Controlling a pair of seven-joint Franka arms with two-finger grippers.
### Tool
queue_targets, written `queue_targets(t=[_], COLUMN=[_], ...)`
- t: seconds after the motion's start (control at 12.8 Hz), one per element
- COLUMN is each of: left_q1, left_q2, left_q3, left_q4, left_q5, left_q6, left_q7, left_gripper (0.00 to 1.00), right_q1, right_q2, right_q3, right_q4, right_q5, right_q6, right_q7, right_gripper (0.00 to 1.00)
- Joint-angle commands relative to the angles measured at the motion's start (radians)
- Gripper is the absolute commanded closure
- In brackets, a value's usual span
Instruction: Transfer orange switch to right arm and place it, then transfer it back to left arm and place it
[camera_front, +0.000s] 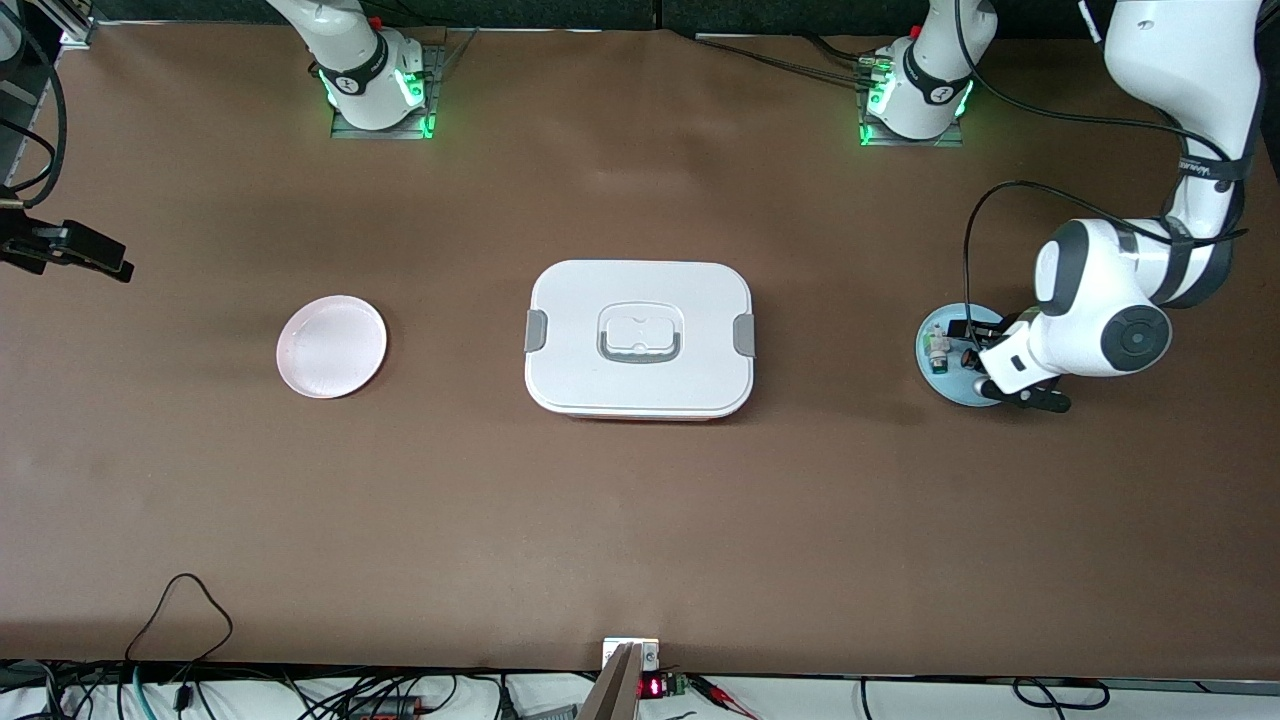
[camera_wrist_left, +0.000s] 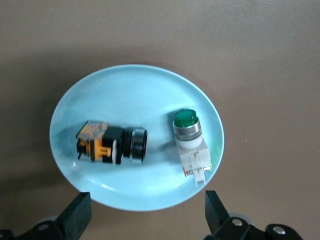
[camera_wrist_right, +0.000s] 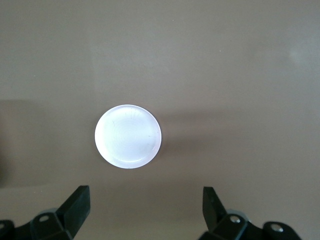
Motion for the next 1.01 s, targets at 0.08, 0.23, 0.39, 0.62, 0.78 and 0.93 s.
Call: queue_targets(t=[0.08,0.23,0.39,0.62,0.78,0.93], left_q1=[0.002,0.004,0.007,0.008,0.008,0.008], left_q2=[0.028,0.045,0.058,0.074,0.080,0.080], left_q3=[0.018,0.025,0.039,0.051,0.058,0.058], left_q4=[-0.004,-0.004,-0.004,-0.005,-0.025,-0.057], left_q5=[0.019,0.048,0.048,0.050,0.050,0.050], left_q6=[0.078,0.135,0.158,0.195,0.226,0.272], left_q7=[0.097,0.161,0.177,0.229,0.238,0.238], left_gripper=[0.00,0.00,0.00,0.00,0.00,0.00], right_q1=[-0.015,-0.015,-0.015,-0.013,-0.012,-0.013], right_q2=[0.006,0.006,0.006,0.006,0.006,0.006], right_q3=[0.011,0.010,0.011,0.011,0.011,0.010], right_q4=[0.020,0.020,0.020,0.020,0.020,0.020], right_q5=[0.012,0.014,0.012,0.012,0.012,0.012], right_q6=[-0.019,-0.019,-0.019,-0.019,-0.019,-0.019], right_q7=[-0.011,-0.011,-0.011,-0.011,-0.011,-0.011], right_gripper=[0.00,0.00,0.00,0.00,0.00,0.00])
